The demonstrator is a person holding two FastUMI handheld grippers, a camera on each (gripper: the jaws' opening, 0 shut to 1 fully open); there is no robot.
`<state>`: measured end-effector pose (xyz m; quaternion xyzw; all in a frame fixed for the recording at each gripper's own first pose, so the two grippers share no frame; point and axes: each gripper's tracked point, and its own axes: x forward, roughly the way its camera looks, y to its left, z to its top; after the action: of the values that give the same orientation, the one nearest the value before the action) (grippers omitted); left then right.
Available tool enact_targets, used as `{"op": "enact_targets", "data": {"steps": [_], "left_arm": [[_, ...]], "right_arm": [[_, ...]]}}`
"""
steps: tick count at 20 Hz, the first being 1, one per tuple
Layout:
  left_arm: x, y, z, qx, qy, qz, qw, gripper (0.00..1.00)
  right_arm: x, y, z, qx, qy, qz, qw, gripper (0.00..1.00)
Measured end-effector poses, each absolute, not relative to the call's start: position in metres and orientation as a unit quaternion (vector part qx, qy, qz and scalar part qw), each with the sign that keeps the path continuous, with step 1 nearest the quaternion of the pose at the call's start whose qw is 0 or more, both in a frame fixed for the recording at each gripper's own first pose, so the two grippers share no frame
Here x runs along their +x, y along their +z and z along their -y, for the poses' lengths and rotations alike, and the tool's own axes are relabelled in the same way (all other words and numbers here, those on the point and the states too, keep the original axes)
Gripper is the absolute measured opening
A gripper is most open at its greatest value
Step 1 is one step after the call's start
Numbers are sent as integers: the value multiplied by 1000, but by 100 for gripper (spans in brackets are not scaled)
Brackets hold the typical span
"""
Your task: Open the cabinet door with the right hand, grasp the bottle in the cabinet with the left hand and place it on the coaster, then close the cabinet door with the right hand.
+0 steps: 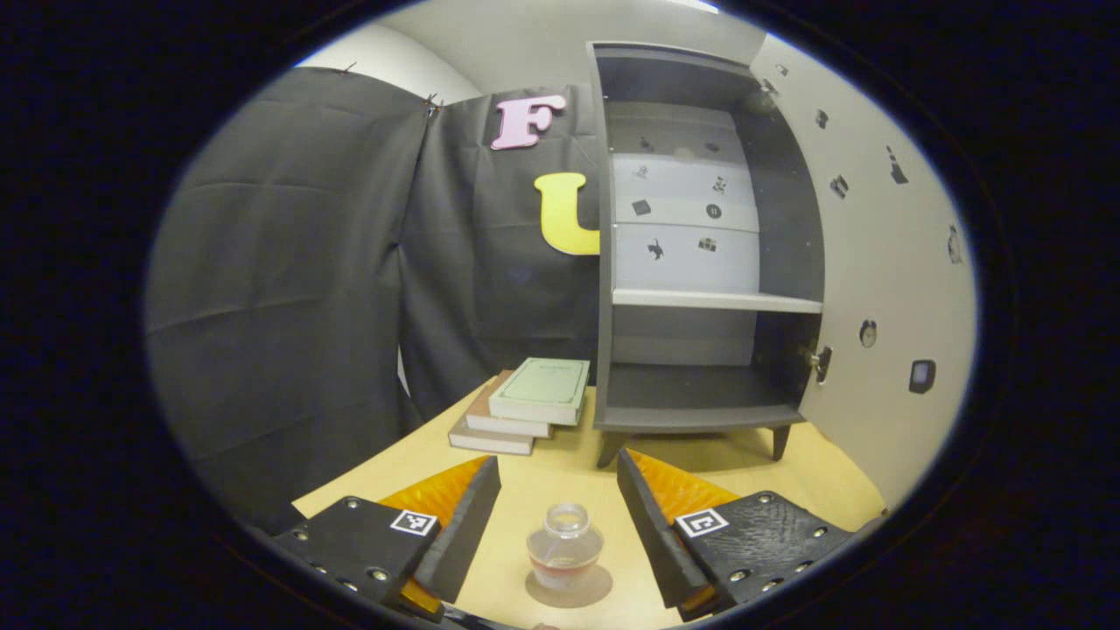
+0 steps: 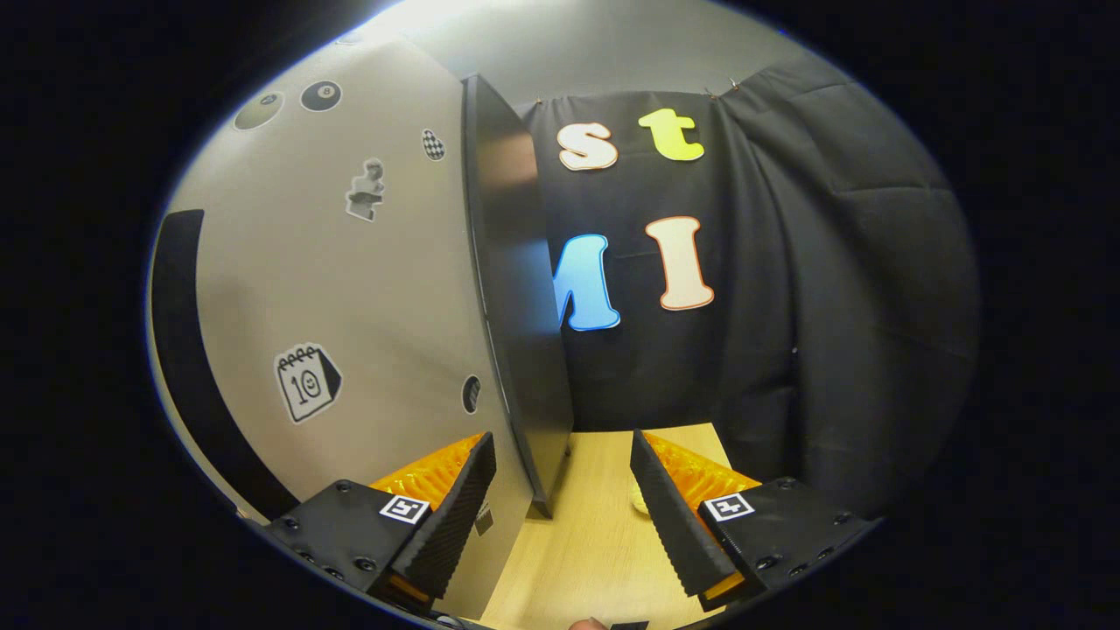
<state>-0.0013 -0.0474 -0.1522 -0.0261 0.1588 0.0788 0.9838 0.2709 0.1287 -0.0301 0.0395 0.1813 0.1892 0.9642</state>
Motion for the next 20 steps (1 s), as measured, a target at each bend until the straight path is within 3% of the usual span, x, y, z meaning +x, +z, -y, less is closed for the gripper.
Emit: {"op": "enact_targets", "data": {"steps": [4, 6, 9, 10, 11, 20], "left_arm": [[17, -118, 39, -29, 59, -134, 989, 81], [24, -107, 34, -28, 47, -124, 991, 81], [27, -99, 25, -33, 34, -111, 993, 81], [28, -98, 20, -36, 32, -109, 993, 81], [28, -99, 15, -39, 31, -108, 993, 83], [17, -106, -48, -61, 58, -106, 991, 81]], "right_arm": [[252, -9, -141, 18, 199, -167, 966, 98], [248, -3, -135, -4, 174, -160, 972, 91], [246, 2, -138, -8, 147, -155, 977, 95], [245, 1, -140, -10, 143, -158, 977, 88], [245, 1, -145, -11, 143, -161, 976, 87], [230, 9, -236, 13, 227, -163, 960, 87]]}}
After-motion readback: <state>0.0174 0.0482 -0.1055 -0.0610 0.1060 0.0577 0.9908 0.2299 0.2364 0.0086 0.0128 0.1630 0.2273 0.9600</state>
